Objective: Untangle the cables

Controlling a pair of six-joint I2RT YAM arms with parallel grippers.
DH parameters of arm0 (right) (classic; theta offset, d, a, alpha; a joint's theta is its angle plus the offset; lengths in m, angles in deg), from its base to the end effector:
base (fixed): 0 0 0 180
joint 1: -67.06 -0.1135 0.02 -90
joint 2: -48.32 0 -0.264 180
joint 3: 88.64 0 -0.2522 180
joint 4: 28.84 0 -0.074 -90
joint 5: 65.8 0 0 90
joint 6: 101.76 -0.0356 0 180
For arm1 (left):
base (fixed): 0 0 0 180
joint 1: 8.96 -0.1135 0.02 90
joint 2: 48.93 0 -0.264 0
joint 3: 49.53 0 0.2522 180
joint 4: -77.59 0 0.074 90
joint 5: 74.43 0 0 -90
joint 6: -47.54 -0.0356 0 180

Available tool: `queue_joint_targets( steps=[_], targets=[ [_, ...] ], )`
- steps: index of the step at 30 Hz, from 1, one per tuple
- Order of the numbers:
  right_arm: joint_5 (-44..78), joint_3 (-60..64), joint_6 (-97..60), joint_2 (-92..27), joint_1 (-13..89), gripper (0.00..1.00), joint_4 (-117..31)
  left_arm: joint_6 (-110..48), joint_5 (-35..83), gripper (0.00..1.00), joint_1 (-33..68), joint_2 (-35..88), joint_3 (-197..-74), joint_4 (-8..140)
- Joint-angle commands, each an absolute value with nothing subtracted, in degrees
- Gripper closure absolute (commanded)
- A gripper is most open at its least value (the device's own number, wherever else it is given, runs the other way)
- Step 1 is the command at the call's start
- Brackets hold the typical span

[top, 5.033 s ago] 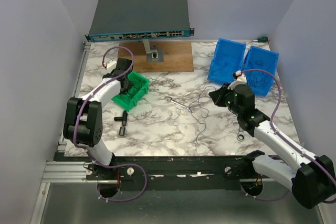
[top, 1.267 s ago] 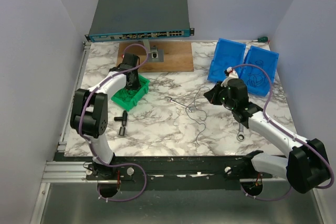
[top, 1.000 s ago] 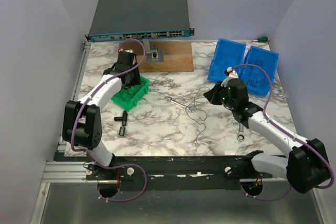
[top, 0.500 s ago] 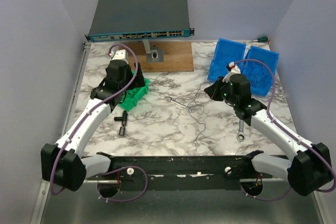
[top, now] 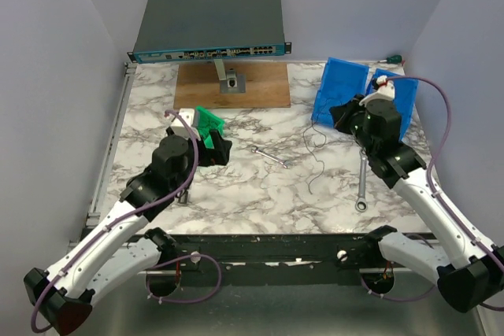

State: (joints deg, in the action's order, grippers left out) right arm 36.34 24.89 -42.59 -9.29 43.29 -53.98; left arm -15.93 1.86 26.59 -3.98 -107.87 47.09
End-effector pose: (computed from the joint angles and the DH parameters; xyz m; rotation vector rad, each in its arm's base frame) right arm 0.2155 0.0867 0.3448 0.2637 1.8557 0.4659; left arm 0.1532 -0.0991 0.3265 -0.0186 1.8940 -0.5241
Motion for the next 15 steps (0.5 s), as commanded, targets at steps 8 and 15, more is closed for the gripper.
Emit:
queue_joint_targets(
  steps=[8,15],
  targets=[
    [44.39,12.87,-38.89,-13.14,43.33,0.99,-60.24,-17.47,8.88,0.01,36.66,-8.94,-92.83,68.17],
    [44.78,3.66,-38.40,-19.22,43.44,0.99,-62.17,-20.20,9.32,0.01,37.23,-10.38,-84.12,82.06]
  ],
)
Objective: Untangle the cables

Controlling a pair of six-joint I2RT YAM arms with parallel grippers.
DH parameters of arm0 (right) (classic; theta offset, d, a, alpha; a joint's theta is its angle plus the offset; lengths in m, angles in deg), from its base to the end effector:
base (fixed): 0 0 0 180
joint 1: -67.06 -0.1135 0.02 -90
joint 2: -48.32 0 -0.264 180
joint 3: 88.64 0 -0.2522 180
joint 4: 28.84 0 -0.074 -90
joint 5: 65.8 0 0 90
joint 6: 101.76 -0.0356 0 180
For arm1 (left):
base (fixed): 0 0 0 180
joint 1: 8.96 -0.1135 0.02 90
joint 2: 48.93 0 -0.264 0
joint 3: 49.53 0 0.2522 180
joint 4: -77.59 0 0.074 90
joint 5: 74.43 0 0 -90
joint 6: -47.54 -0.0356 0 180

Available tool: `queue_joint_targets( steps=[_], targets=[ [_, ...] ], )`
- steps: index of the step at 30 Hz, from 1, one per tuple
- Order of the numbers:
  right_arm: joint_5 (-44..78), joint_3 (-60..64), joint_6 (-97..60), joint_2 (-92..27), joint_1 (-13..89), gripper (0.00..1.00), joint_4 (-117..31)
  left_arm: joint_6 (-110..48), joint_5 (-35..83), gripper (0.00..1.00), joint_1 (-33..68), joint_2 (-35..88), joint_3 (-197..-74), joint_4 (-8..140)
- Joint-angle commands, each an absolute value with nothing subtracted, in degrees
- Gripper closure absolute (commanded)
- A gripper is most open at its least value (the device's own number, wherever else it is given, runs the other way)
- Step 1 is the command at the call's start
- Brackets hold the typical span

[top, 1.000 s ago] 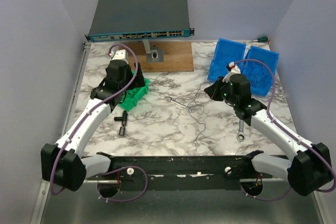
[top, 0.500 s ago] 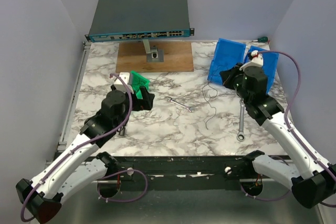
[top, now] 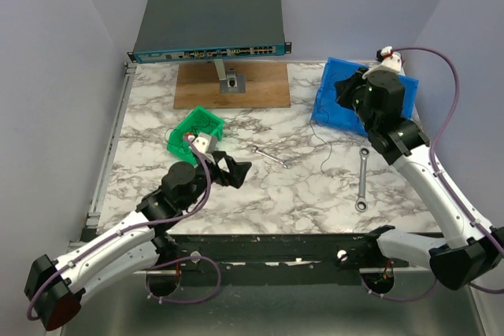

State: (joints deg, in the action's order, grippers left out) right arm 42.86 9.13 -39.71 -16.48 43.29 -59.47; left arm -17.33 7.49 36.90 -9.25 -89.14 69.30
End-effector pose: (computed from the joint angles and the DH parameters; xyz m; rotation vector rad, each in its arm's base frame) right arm 0.2362 0.0916 0.4033 0.2978 1.7780 0.3537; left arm 0.1269 -0.1236 0.2659 0.2132 1.7685 -0.7895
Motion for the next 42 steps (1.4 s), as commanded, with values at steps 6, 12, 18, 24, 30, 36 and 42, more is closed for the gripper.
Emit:
queue_joint_targets(
  steps=[6,12,18,24,30,36,42],
  targets=[
    [48.27,-4.61,-37.25,-24.42,43.47,0.99,-62.81,-23.53,8.73,0.01,37.18,-8.62,-78.61,89.88],
    [52.55,-13.56,-34.80,-31.65,43.59,0.99,-62.91,-24.35,9.55,0.01,37.19,-7.89,-78.58,89.62],
    [54.14,-24.51,-32.81,-38.25,45.98,0.99,-63.12,-24.51,9.33,0.01,37.20,-8.10,-78.07,89.90],
    [58.54,-39.73,-29.54,-43.37,47.76,0.99,-66.32,-24.66,9.07,0.02,37.24,-7.72,-78.15,90.02],
    [64.98,-43.69,-26.27,-44.49,49.90,0.99,-65.93,-24.70,8.78,0.01,37.18,-7.80,-77.97,90.09],
    [66.13,-43.17,-24.46,-45.15,56.87,0.99,-66.21,-24.26,10.19,0.01,37.20,-7.34,-78.15,90.88],
    [57.09,-41.58,-30.74,-46.49,65.84,0.99,-68.56,-24.00,10.87,0.01,37.18,-5.98,-78.58,90.68]
  ],
)
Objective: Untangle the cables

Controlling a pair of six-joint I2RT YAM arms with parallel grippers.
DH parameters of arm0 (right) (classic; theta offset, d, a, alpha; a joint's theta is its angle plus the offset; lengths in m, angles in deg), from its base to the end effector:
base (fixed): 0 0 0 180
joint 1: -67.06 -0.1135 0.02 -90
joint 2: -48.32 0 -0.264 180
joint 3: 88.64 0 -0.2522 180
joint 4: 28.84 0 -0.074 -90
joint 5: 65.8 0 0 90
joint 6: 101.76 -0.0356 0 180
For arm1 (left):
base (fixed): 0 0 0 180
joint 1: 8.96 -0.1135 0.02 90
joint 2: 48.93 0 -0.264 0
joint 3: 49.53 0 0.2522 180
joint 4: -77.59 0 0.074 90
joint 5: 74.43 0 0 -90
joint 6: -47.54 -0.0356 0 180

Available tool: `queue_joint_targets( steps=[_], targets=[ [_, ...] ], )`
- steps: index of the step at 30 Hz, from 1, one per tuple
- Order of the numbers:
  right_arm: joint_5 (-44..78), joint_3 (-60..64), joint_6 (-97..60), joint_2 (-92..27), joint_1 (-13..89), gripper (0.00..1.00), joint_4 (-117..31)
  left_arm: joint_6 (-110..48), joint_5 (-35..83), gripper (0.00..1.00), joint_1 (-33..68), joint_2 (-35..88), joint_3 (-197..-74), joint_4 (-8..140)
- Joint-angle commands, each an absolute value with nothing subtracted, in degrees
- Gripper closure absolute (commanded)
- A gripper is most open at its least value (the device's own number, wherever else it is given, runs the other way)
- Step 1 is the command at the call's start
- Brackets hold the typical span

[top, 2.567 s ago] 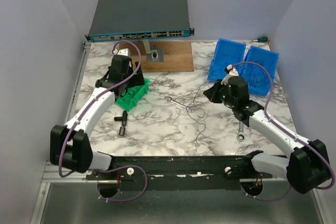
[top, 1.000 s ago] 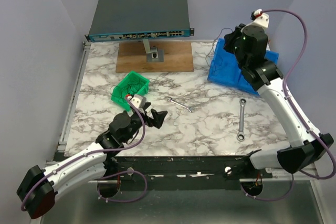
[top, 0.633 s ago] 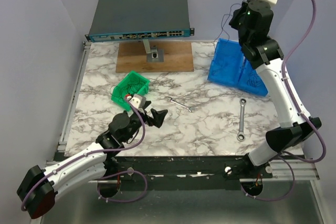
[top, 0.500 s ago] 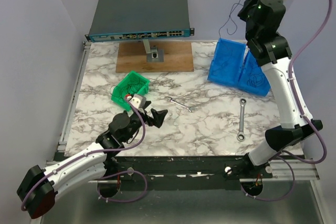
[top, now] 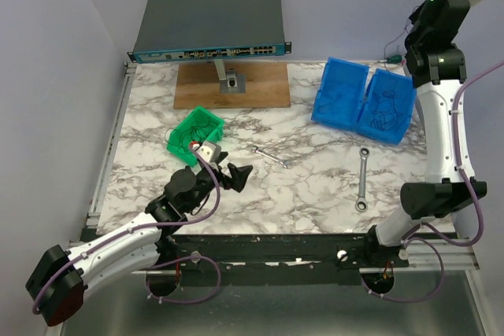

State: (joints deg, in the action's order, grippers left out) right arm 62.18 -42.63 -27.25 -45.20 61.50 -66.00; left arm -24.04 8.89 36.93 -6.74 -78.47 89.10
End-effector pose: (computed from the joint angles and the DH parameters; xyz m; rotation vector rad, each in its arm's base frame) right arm 0.3305 0.0102 0.5466 0.6461 1.3857 -0.2080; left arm 0.1277 -0.1258 0.2297 0.3017 1.6288 -0.7721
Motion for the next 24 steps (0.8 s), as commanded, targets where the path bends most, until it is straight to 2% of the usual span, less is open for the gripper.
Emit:
queue_joint_targets(
  steps=[1,9,24],
  targets=[
    [55.87,-41.15,-31.59,-46.89,66.74,0.99,-68.74,-24.00,10.91,0.01,37.22,-5.85,-78.67,90.62],
    [48.40,-31.43,-38.86,-49.06,73.49,0.99,-65.70,-23.83,10.82,0.01,37.18,-5.43,-78.49,91.06],
    [48.25,-6.72,-45.76,-45.80,76.55,0.99,-57.18,-23.91,10.94,0.01,37.21,-4.30,-78.84,91.13]
  ],
)
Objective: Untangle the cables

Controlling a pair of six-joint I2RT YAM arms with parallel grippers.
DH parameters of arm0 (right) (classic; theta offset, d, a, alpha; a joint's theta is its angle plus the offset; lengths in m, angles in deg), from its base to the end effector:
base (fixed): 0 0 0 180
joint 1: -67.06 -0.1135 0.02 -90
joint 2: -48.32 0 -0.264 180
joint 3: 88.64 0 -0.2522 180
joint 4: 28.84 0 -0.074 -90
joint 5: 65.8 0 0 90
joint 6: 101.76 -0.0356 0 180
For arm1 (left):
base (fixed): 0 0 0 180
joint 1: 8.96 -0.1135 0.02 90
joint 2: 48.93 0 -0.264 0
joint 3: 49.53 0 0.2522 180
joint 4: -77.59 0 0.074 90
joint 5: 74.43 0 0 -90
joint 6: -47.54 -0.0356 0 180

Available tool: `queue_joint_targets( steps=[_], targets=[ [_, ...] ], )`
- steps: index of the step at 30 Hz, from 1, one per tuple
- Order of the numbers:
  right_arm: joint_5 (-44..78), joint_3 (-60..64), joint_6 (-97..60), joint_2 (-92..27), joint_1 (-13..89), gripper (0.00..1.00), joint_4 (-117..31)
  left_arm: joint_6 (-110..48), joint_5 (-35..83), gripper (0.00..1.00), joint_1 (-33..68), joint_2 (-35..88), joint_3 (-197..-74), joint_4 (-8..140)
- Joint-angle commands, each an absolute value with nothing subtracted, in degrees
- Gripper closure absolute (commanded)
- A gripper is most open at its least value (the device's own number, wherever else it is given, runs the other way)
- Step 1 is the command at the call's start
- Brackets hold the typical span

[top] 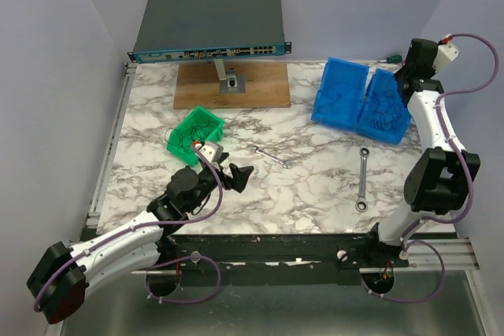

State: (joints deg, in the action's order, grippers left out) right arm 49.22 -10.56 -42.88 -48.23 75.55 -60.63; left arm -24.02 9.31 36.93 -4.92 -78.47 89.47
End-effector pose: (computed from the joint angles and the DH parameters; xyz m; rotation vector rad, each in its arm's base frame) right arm 0.3898 -0.0734 0.3521 0.9234 1.7636 -0.1893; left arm 0.1301 -0.1286 0.2253 0.3143 1.6530 -0.7683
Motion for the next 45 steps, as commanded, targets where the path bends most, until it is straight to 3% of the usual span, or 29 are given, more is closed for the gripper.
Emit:
queue_joint_targets(
  steps=[1,8,15,29,33,38,42,45],
  targets=[
    [48.01,-5.67,-45.95,-45.80,76.76,0.99,-56.87,-23.83,11.04,0.01,37.24,-4.12,-78.91,91.15],
    [48.05,-1.85,-45.69,-47.92,77.57,0.99,-53.64,-23.30,11.25,0.01,37.21,-3.68,-79.04,90.88],
    [43.41,-3.60,-43.29,-55.94,77.92,0.99,-51.58,-23.21,11.36,0.01,37.21,-3.84,-79.20,90.17],
    [46.12,-5.41,-43.86,-66.34,77.88,0.99,-53.10,-23.60,10.35,0.01,37.22,-5.71,-78.68,89.22],
    [46.16,-9.37,-42.73,-64.29,77.79,0.79,-58.60,-23.82,10.47,0.01,37.22,-5.69,-78.68,89.14],
    [45.67,-6.65,-40.97,-55.69,77.71,0.23,-57.43,-24.26,9.95,0.01,37.22,-5.61,-78.81,88.84],
    [41.49,-2.40,-41.01,-49.24,77.77,0.09,-57.16,-24.28,8.95,0.01,37.22,-6.10,-78.74,88.52],
    [34.70,3.76,-39.81,-43.38,77.43,0.06,-54.72,-24.35,8.63,0.01,37.19,-6.96,-78.42,88.51]
  ],
)
